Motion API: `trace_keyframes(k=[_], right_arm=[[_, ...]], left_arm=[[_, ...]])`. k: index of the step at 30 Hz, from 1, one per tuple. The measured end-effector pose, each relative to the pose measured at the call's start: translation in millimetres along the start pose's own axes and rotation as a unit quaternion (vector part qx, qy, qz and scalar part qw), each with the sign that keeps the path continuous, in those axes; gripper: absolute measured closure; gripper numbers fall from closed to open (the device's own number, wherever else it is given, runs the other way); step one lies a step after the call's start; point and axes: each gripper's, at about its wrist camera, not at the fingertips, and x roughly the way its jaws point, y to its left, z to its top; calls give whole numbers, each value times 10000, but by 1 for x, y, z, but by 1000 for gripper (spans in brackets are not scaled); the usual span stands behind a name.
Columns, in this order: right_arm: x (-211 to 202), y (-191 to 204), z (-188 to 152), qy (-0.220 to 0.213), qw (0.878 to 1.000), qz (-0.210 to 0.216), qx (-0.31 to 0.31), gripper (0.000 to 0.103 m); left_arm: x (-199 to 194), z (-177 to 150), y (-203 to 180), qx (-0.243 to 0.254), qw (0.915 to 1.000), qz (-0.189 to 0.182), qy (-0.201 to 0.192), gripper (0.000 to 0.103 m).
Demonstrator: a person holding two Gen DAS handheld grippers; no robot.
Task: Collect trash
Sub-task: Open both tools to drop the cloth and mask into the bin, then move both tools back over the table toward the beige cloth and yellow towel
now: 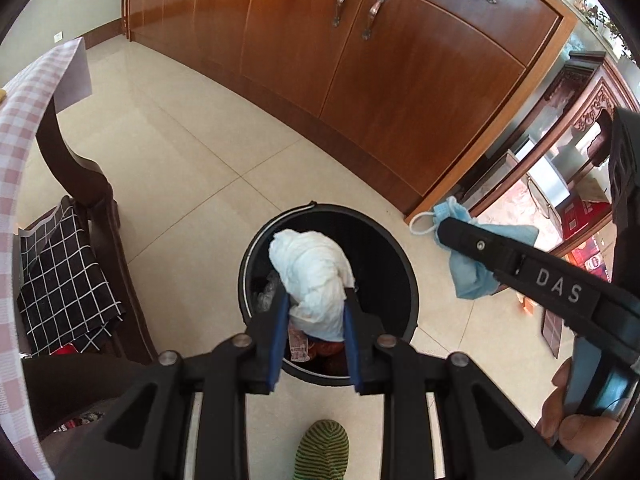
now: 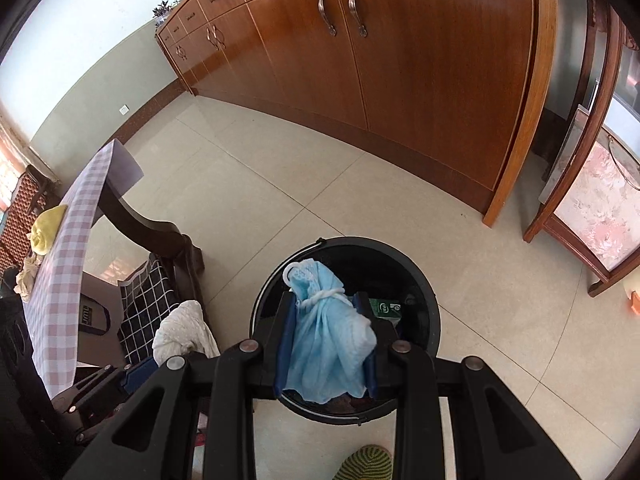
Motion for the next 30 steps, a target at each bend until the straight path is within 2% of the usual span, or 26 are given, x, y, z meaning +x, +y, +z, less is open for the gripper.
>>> trace_keyframes(k=[4, 5, 6, 7, 8, 9, 12, 15, 21, 30], right_arm=[[18, -8, 2, 231, 9996, -116, 90, 71], [20, -10, 3, 236, 9995, -178, 103, 70], [22, -11, 3, 247, 9994, -227, 114, 63], [23, -13, 4, 245, 9992, -294, 149, 58], [22, -15, 4, 224, 9990, -331, 201, 47], [22, -17, 4, 202, 9989, -349, 247, 39], [17, -21, 6, 90, 9983, -463, 344, 37], [3, -22, 7, -138, 9978, -492, 421, 37], [-20, -16, 4, -391, 9974, -272, 541, 37], [-63, 10, -13, -783, 9958, -118, 453, 30]], left_arm=[[19, 2, -2, -60, 9998, -25, 181, 72], [22, 3, -2, -80, 9997, -39, 216, 67], [24, 4, -3, -107, 9996, -72, 241, 55], [26, 5, -2, -139, 9996, -81, 246, 47], [27, 6, -1, -170, 9996, -49, 230, 34], [27, 6, 0, -190, 9996, -16, 197, 29], [24, 9, 1, -201, 9997, 53, 150, 28], [5, 10, -1, -129, 9997, 162, -145, 28], [-39, 16, -7, 117, 9976, 348, -591, 28], [-101, 18, 10, 79, 9925, 535, -1097, 28]])
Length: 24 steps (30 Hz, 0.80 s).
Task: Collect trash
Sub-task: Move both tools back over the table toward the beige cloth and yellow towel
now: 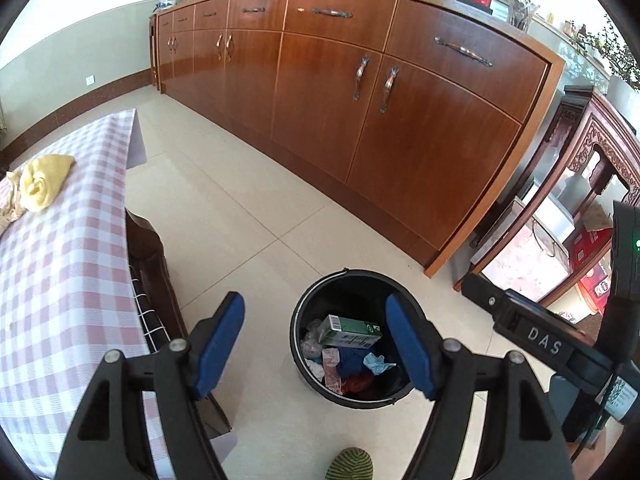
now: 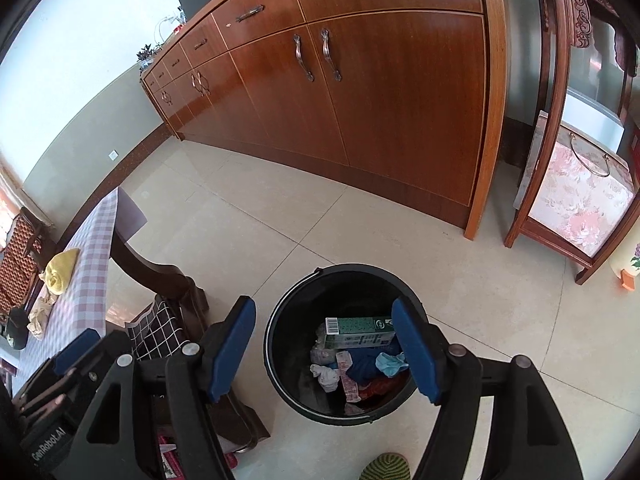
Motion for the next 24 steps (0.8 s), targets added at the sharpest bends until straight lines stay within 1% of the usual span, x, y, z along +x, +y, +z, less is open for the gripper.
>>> trace_keyframes(k=[8, 13, 24], right_arm=[[-27, 37, -16, -71, 9991, 350, -248, 26], [-39, 72, -21, -120, 9967, 628, -499, 26], [-50, 161, -32, -153, 9845, 1365, -1093, 26]], left_arm=[[-45, 3, 32, -185, 9990, 217, -338, 28], [-68, 0, 61, -345, 9972, 442, -501, 28], [-107, -14, 137, -868, 9873, 1100, -745, 28]])
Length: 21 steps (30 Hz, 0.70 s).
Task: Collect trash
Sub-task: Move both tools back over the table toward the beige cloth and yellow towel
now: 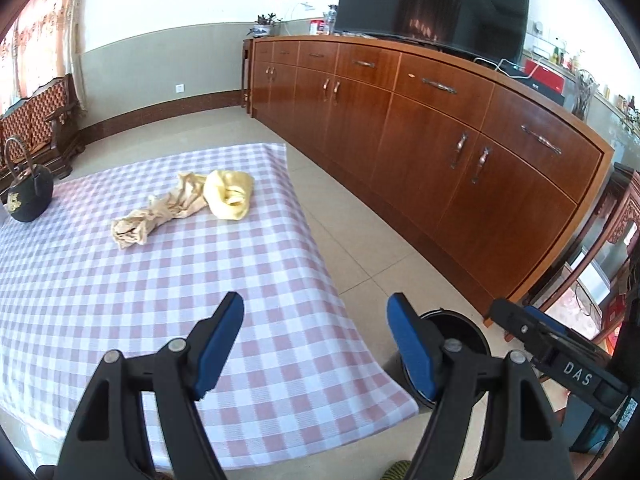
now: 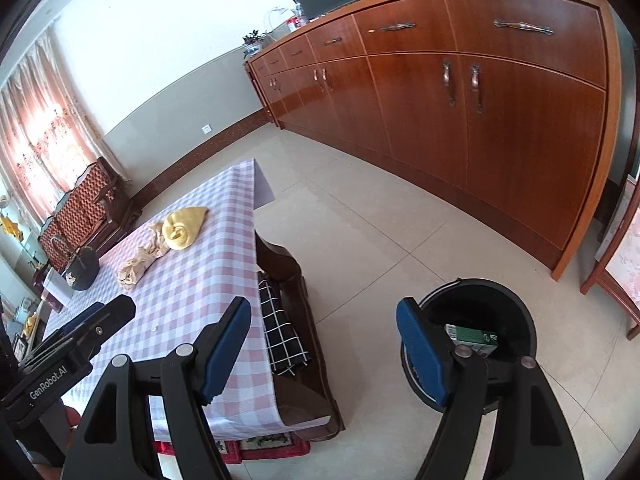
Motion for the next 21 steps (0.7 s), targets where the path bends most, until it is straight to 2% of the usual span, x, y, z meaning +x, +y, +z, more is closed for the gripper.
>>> trace_keyframes(k=[13, 21], right_arm=[[33, 100, 6, 127, 9948, 581, -826, 25], [58, 140, 12, 255, 9908, 805, -1060, 25]], left_arm=[[-7, 3, 76, -463, 9971, 595, -101, 28], [1, 10, 109, -643, 9948, 783, -45, 28]])
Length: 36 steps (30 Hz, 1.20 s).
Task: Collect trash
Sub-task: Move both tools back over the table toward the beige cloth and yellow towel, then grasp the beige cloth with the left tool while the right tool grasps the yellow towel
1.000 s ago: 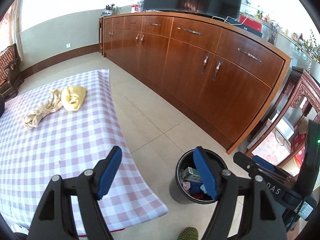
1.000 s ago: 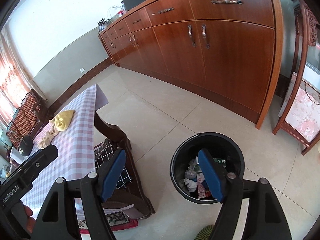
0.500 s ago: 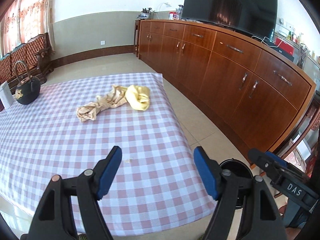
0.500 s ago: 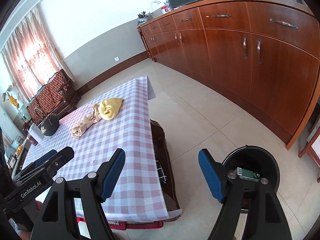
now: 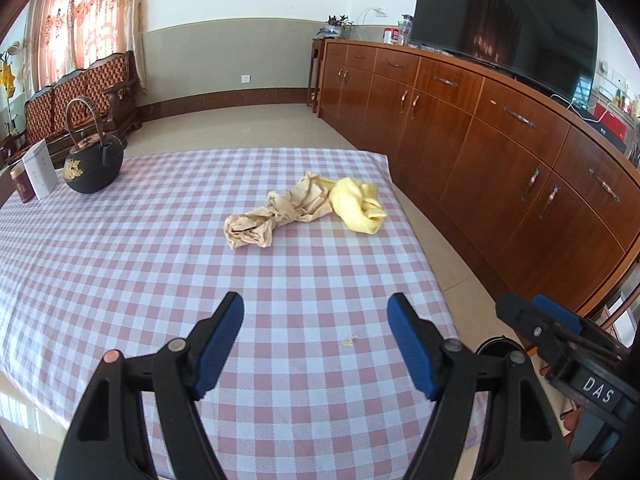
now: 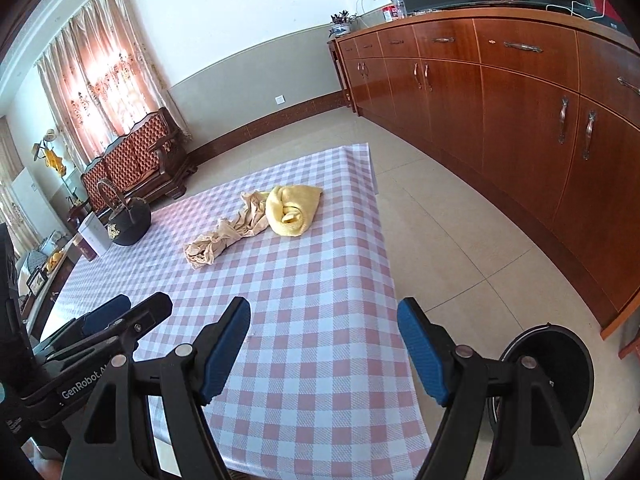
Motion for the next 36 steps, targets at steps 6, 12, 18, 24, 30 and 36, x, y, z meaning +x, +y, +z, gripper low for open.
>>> trace_keyframes(k=[6, 12, 18, 24, 30, 36], right_arm=[[26, 13, 10, 110, 9999, 66, -78, 25], [50, 19, 20, 203, 9997, 109, -119, 25], [80, 27, 33, 298, 9993, 147, -187, 25], [113, 36, 52, 340, 9990, 167, -249, 25], [151, 42, 72, 387, 9987, 172, -284, 25], [187, 44, 87, 549, 9979, 162, -297, 24]], left_arm=[[15, 10, 15, -53, 9999, 84, 51, 28], [34, 19, 24, -48, 9998, 140, 111, 28], [55, 28, 34, -149, 9995, 158, 209, 28], [83, 42, 42, -179, 9992, 102, 349, 28], [110, 54, 41, -57, 9990, 191, 397, 28], [133, 57, 39, 21, 9981, 291, 535, 28]])
